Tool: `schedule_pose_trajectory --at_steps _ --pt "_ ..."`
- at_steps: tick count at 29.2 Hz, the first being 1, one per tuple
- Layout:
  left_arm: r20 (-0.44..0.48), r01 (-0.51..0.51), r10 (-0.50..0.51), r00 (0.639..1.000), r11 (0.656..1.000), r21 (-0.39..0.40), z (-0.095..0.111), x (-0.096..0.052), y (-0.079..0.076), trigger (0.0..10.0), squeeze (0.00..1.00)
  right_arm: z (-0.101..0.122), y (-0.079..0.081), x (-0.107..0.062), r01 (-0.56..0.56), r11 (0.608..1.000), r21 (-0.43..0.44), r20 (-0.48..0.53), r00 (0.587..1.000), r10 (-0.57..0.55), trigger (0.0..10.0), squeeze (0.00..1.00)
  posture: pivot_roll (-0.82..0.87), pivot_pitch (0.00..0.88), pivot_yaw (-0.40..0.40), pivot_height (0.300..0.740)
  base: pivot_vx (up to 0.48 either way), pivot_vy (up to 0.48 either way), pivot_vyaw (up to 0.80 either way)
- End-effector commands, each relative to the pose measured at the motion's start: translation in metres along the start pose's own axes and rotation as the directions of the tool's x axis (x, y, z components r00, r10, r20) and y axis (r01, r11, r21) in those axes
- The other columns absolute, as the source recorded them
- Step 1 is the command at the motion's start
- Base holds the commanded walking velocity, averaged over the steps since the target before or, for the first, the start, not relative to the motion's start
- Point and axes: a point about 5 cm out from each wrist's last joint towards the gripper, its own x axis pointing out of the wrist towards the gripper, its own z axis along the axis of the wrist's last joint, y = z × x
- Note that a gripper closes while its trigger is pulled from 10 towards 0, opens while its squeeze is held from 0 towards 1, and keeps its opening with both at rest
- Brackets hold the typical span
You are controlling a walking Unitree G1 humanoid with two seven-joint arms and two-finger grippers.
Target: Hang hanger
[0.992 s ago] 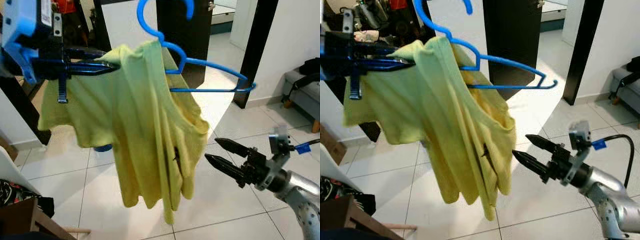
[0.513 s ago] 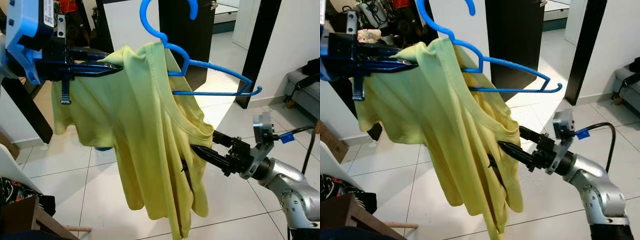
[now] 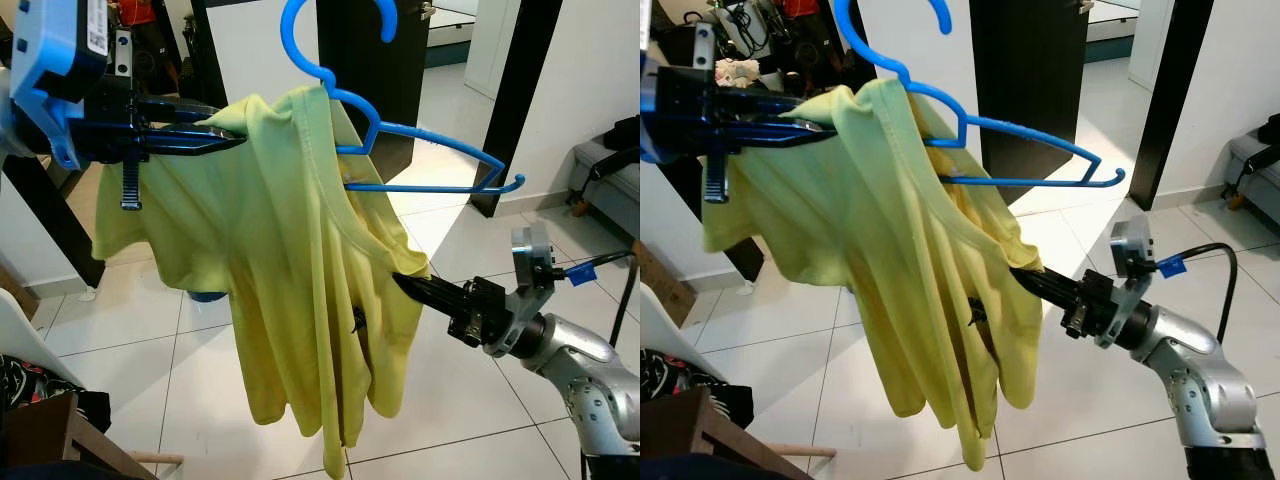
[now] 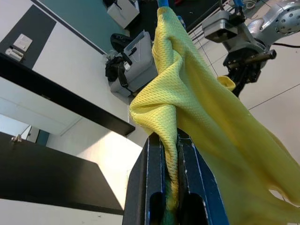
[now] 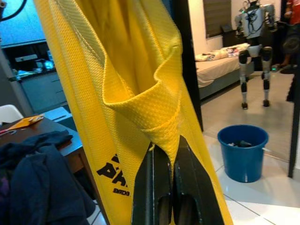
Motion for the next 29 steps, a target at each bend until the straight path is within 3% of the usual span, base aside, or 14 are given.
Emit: schedule_pose_trajectory --at_steps 1,5,8,17,19,21,23,25,29 --pt "0.013 -0.014 0.014 1.0 1.0 0.016 0.007 -0.009 0.003 10.0 0.0 0.001 0.0 -0.001 -0.004 1.0 -0.004 0.01 1.0 0.004 0.0 0.0 -0.06 0.0 0.099 0.74 0.0 0.0 0.0" --pt "0.029 0.009 -0.008 1.0 1.0 -0.013 0.009 -0.014 0.001 10.0 0.0 0.003 -0.002 -0.003 0.006 1.0 -0.009 0.008 1.0 -0.005 0.0 0.0 -0.06 0.0 0.099 0.74 0.0 0.0 0.0" --pt "0.1 0.062 -0.053 0.994 0.994 -0.091 0.015 -0.028 -0.004 10.0 0.0 0.003 -0.004 -0.004 0.016 1.0 -0.011 0.012 1.0 -0.016 0.0 0.0 -0.06 0.0 0.099 0.74 0.0 0.0 0.0" --pt "0.095 0.08 -0.069 0.993 0.99 -0.113 0.012 -0.037 -0.007 10.0 0.0 0.004 -0.004 -0.005 0.018 1.0 -0.013 0.013 1.0 -0.018 0.0 0.0 -0.06 0.0 0.092 0.74 0.0 0.0 0.0" --pt "0.065 0.064 -0.057 0.996 0.991 -0.114 0.008 -0.04 -0.007 10.0 0.0 0.006 -0.005 -0.006 0.019 1.0 -0.015 0.014 1.0 -0.018 0.0 0.0 -0.05 0.0 0.093 0.74 0.0 0.0 0.0" --pt "-0.038 0.005 -0.01 0.999 0.994 -0.109 -0.006 -0.045 -0.006 10.0 0.0 0.009 -0.005 -0.008 0.02 1.0 -0.022 0.015 1.0 -0.02 0.0 0.0 -0.05 0.0 0.093 0.74 0.0 0.0 0.0" --pt "-0.038 0.005 -0.01 0.999 0.994 -0.109 -0.006 -0.045 -0.006 10.0 0.0 0.009 -0.005 -0.008 0.02 1.0 -0.022 0.015 1.0 -0.02 0.0 0.0 -0.05 0.0 0.093 0.74 0.0 0.0 0.0" --pt "-0.146 -0.029 0.015 0.989 0.995 -0.095 -0.021 -0.047 -0.008 10.0 0.0 0.011 -0.005 -0.009 0.017 0.999 -0.028 0.016 1.0 -0.017 0.0 0.0 -0.05 0.0 0.093 0.74 0.0 0.0 0.0" --pt "-0.204 -0.042 0.022 0.979 0.995 -0.095 -0.031 -0.049 -0.011 10.0 0.0 0.012 -0.004 -0.009 0.014 0.999 -0.032 0.015 1.0 -0.013 0.0 0.0 -0.05 0.0 0.093 0.74 0.0 0.0 0.0"
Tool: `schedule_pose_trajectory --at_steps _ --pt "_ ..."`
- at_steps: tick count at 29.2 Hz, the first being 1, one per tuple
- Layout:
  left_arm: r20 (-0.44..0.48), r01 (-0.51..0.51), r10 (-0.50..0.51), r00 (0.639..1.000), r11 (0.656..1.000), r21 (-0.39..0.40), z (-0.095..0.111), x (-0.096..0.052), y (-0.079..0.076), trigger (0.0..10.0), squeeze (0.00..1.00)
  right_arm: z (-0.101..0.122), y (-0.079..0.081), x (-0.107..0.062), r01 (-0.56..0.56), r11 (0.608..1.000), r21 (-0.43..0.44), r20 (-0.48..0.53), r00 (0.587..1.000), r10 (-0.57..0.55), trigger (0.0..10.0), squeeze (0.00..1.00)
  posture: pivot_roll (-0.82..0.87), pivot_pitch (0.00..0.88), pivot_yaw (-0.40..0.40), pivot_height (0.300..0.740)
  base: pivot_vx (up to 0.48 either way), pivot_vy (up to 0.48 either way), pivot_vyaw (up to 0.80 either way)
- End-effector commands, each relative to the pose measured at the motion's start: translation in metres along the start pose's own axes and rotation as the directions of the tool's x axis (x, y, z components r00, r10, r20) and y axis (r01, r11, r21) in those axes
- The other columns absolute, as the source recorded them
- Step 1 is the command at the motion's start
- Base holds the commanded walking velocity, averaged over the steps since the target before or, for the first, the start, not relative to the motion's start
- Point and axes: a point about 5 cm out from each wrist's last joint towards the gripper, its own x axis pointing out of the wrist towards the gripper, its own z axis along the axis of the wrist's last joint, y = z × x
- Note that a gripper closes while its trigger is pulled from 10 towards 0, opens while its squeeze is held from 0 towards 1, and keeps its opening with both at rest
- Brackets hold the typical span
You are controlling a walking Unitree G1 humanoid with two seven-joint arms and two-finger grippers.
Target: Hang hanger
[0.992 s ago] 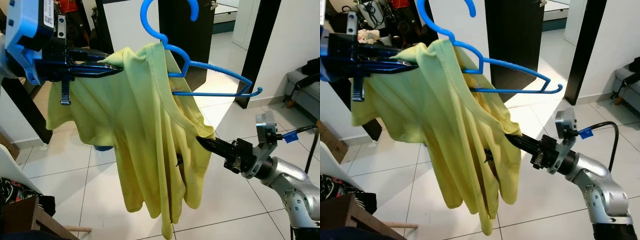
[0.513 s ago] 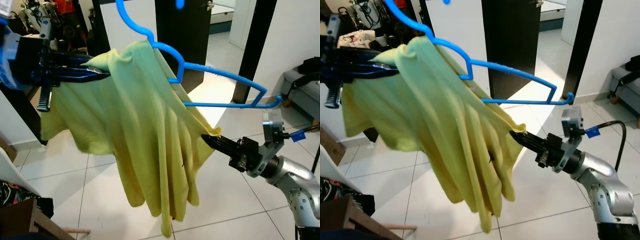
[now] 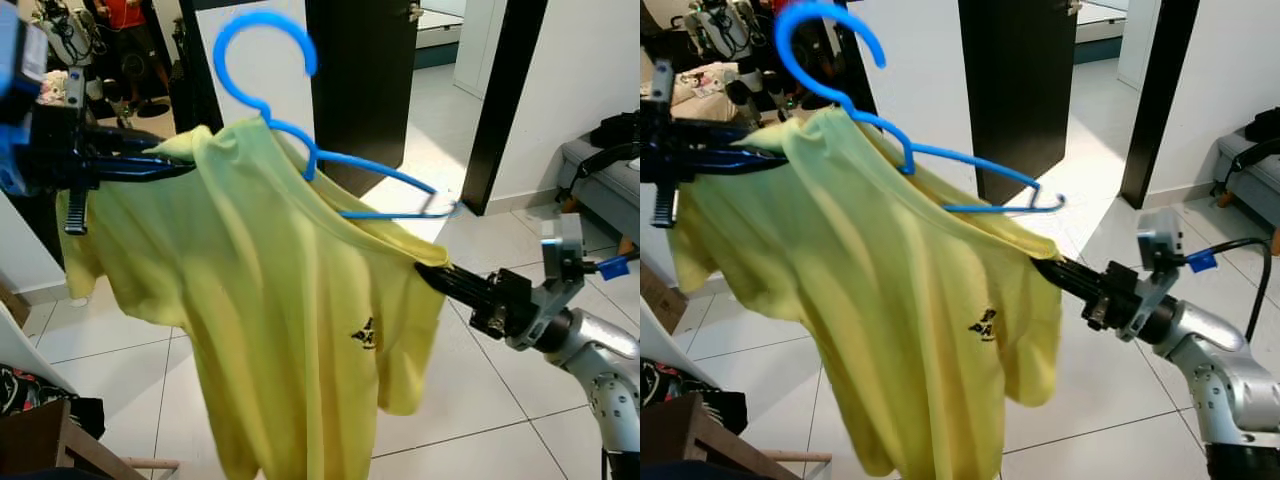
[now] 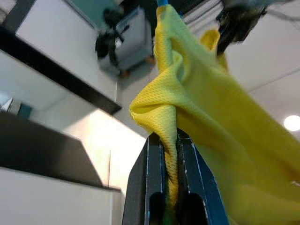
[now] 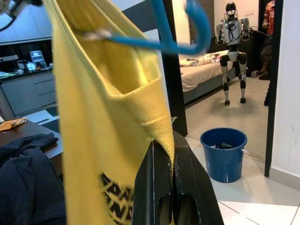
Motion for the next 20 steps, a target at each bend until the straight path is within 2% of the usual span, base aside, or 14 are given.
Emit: schedule_pose_trajectory --at_steps 1,5,7,12,16,20 --pt "-0.072 -0.032 0.032 0.997 0.999 0.01 -0.003 -0.011 0.002 10.0 0.0 0.002 0.002 0.001 -0.014 1.0 -0.004 0.002 1.0 0.014 0.0 0.0 -0.06 0.0 0.095 0.74 0.0 0.0 0.0" --pt "-0.08 -0.034 0.033 0.996 0.999 0.0 -0.006 -0.013 0.001 10.0 0.0 0.003 0.002 0.001 -0.012 1.0 -0.006 0.002 1.0 0.012 0.0 0.0 -0.06 0.0 0.094 0.74 0.0 0.0 0.0" --pt "-0.046 -0.014 0.013 0.999 0.999 -0.036 -0.006 -0.017 -0.003 10.0 0.0 0.004 0.001 -0.001 -0.003 1.0 -0.009 -0.004 1.0 0.003 0.0 0.0 -0.06 0.0 0.088 0.74 0.0 0.0 0.0" --pt "-0.02 -0.015 0.014 1.0 0.999 -0.034 -0.004 -0.018 -0.003 10.0 0.0 0.004 0.0 -0.002 -0.003 1.0 -0.009 -0.006 1.0 0.003 0.0 0.0 -0.06 0.0 0.086 0.74 0.0 0.0 0.0" --pt "0.041 -0.036 0.038 0.998 0.999 -0.031 0.003 -0.019 0.001 10.0 0.0 0.004 -0.001 0.0 -0.006 1.0 -0.008 -0.007 1.0 0.006 0.0 0.0 -0.06 0.0 0.083 0.74 0.0 0.0 0.0" --pt "0.048 -0.026 0.027 0.998 0.999 -0.032 0.004 -0.02 0.0 10.0 0.0 0.004 -0.001 0.0 -0.009 1.0 -0.008 -0.007 1.0 0.009 0.0 0.0 -0.06 0.0 0.079 0.74 0.0 0.0 0.0"
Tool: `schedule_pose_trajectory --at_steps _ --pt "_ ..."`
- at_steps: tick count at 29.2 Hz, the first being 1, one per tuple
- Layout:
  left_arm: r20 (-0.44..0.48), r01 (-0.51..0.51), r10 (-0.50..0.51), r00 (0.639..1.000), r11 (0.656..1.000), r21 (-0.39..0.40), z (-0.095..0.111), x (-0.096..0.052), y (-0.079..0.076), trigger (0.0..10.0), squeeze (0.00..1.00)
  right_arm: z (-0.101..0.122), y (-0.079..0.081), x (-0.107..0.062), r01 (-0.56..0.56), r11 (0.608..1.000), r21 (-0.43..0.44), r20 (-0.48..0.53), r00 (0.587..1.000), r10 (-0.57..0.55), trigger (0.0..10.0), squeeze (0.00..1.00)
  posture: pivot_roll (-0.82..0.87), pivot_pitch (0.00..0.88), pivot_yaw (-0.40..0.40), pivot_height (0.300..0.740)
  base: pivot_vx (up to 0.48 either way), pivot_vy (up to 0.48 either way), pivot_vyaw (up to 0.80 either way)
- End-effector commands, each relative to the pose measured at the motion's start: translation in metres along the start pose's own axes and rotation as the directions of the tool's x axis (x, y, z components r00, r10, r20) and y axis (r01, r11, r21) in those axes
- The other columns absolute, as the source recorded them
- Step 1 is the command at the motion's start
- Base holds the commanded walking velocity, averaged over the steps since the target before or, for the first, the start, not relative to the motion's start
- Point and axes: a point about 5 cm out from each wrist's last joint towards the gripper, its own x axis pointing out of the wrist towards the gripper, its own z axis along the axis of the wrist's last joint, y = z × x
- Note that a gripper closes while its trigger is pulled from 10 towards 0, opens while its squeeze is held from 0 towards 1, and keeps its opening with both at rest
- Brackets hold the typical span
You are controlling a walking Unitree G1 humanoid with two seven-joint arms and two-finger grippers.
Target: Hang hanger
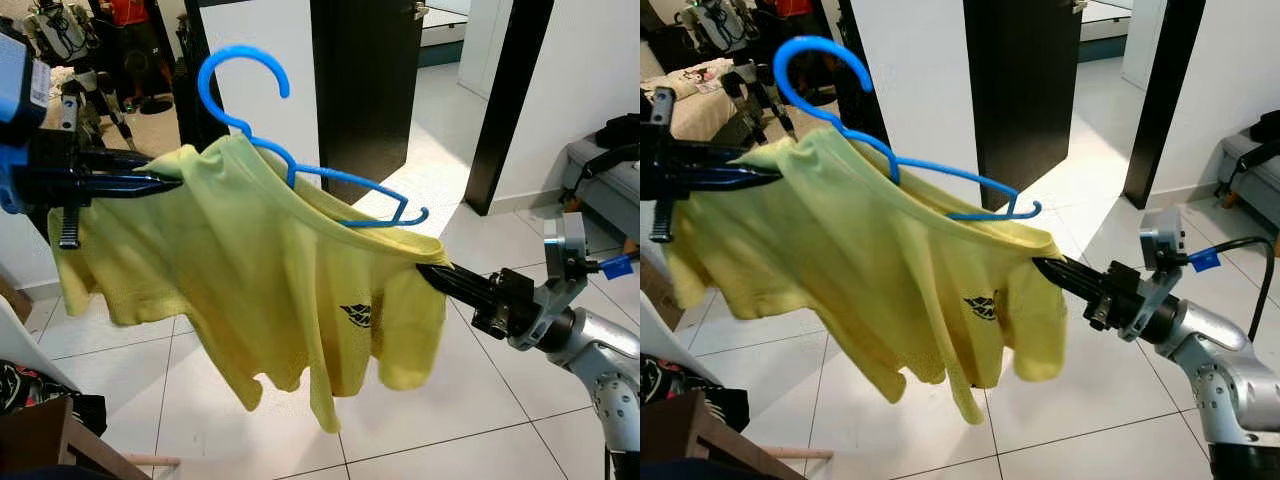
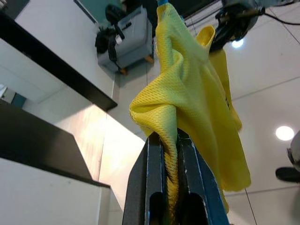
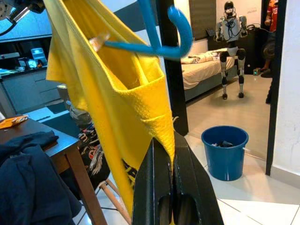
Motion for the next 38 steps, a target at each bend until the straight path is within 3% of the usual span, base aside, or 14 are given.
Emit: schedule_pose_trajectory --at_steps 1,16,22,38 --pt "0.005 -0.016 0.016 1.0 1.0 0.026 0.01 -0.008 0.003 10.0 0.0 0.002 0.0 0.002 -0.009 1.0 -0.004 -0.001 1.0 0.009 0.0 0.0 -0.06 0.0 0.079 0.74 0.0 0.0 0.0" --pt "-0.012 0.062 -0.063 0.998 0.996 -0.063 -0.001 -0.017 -0.009 10.0 0.0 0.002 0.0 0.001 -0.012 1.0 -0.002 -0.008 1.0 0.012 0.0 0.0 -0.06 0.0 0.08 0.74 0.0 0.0 0.0" --pt "-0.11 0.113 -0.126 0.986 0.987 -0.112 -0.017 -0.021 -0.019 10.0 0.0 0.005 -0.001 -0.001 -0.009 1.0 -0.009 -0.008 1.0 0.008 0.0 0.0 -0.06 0.0 0.08 0.74 0.0 0.0 0.0" --pt "-0.138 0.125 -0.138 0.981 0.988 -0.093 -0.023 -0.009 -0.025 10.0 0.0 0.009 0.0 0.001 -0.019 1.0 -0.02 -0.011 1.0 0.019 0.0 0.0 -0.07 0.0 0.075 0.74 0.0 0.0 0.0"
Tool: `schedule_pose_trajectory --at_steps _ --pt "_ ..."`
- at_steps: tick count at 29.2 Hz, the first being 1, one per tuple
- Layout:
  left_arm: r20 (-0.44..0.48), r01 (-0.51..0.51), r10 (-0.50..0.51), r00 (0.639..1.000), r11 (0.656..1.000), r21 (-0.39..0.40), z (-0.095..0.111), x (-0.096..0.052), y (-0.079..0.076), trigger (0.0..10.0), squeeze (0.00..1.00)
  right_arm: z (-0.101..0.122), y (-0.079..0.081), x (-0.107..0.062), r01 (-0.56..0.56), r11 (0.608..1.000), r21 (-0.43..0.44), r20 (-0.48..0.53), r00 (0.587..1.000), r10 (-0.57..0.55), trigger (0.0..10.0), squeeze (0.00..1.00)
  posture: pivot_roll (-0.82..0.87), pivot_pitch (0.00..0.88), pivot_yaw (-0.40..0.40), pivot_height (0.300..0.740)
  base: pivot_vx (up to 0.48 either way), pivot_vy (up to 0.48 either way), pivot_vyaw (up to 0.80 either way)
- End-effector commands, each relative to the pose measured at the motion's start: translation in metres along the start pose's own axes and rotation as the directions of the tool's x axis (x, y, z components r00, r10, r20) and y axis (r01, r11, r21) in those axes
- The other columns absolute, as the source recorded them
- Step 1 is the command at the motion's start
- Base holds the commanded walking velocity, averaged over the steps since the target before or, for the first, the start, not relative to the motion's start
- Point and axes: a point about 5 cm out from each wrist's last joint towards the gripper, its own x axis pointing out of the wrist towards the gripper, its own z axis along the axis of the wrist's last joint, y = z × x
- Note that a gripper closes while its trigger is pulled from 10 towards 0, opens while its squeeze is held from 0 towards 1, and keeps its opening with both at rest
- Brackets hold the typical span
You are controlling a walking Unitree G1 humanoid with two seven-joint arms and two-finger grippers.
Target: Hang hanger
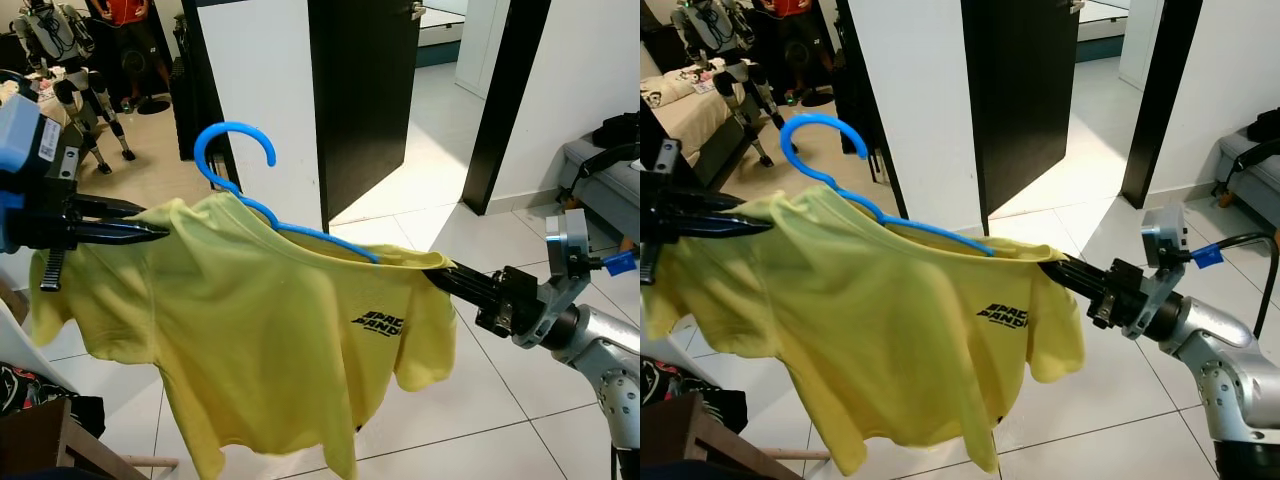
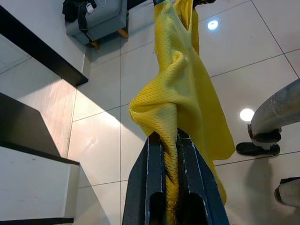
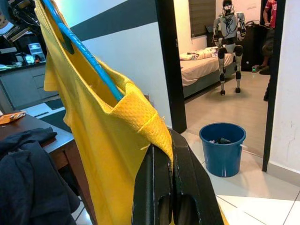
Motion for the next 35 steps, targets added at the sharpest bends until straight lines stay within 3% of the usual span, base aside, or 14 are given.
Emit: schedule_pose_trajectory --at_steps 1,2,3,8,11,13,19,21,23,28,35 --pt "-0.027 0.011 -0.01 1.0 1.0 0.026 0.0 0.006 -0.003 10.0 0.0 0.006 0.001 0.004 -0.02 1.0 -0.019 0.009 1.0 0.021 0.0 0.0 -0.07 0.0 0.073 0.74 0.0 0.0 0.0" --pt "-0.027 0.011 -0.01 1.0 1.0 0.026 0.0 0.006 -0.003 10.0 0.0 0.006 0.001 0.004 -0.02 1.0 -0.019 0.009 1.0 0.021 0.0 0.0 -0.07 0.0 0.073 0.74 0.0 0.0 0.0" --pt "-0.04 0.026 -0.024 0.999 0.999 0.04 -0.003 0.016 -0.007 10.0 0.0 0.009 0.0 0.006 -0.022 0.999 -0.029 0.013 1.0 0.022 0.0 0.0 -0.07 0.0 0.07 0.74 0.0 0.0 0.0" --pt "-0.05 0.041 -0.038 0.998 0.998 0.051 -0.005 0.023 -0.011 10.0 0.0 0.011 -0.001 0.008 -0.022 0.999 -0.037 0.016 1.0 0.023 0.0 0.0 -0.07 0.0 0.07 0.74 0.0 0.0 0.0" --pt "-0.068 0.032 -0.028 0.997 0.998 0.061 -0.019 0.044 -0.022 10.0 0.0 0.018 -0.002 0.017 -0.033 0.996 -0.082 0.012 0.999 0.034 0.0 0.0 -0.06 0.0 0.068 0.74 0.0 0.0 0.0" --pt "-0.068 0.032 -0.028 0.997 0.998 0.061 -0.019 0.044 -0.022 10.0 0.0 0.018 -0.002 0.017 -0.033 0.996 -0.082 0.012 0.999 0.034 0.0 0.0 -0.06 0.0 0.068 0.74 0.0 0.0 0.0" --pt "-0.079 -0.089 0.095 0.992 0.993 0.075 -0.035 0.066 -0.022 10.0 0.0 0.024 0.007 0.033 -0.123 0.983 -0.135 -0.052 0.992 0.117 0.0 0.0 -0.07 0.0 0.057 0.74 0.0 0.0 0.0" --pt "-0.079 -0.089 0.095 0.992 0.993 0.075 -0.035 0.066 -0.022 10.0 0.0 0.024 0.007 0.033 -0.123 0.983 -0.135 -0.052 0.992 0.117 0.0 0.0 -0.07 0.0 0.057 0.74 0.0 0.0 0.0" --pt "-0.109 -0.163 0.17 0.979 0.984 0.066 -0.045 0.067 -0.019 10.0 0.0 0.023 0.009 0.031 -0.18 0.973 -0.145 -0.126 0.979 0.162 0.0 0.0 -0.07 0.0 0.056 0.74 0.0 0.0 0.0" --pt "-0.154 -0.27 0.278 0.948 0.96 0.072 -0.055 0.059 -0.012 10.0 0.0 0.028 0.002 0.021 -0.184 0.967 -0.177 -0.202 0.968 0.147 0.0 0.0 -0.08 0.0 0.049 0.74 0.0 0.0 0.0" --pt "-0.143 -0.284 0.291 0.946 0.956 0.072 -0.055 0.057 -0.014 10.0 0.0 0.025 -0.001 0.018 -0.187 0.966 -0.179 -0.239 0.961 0.142 0.0 0.0 -0.08 0.0 0.042 0.74 0.0 0.0 0.0"
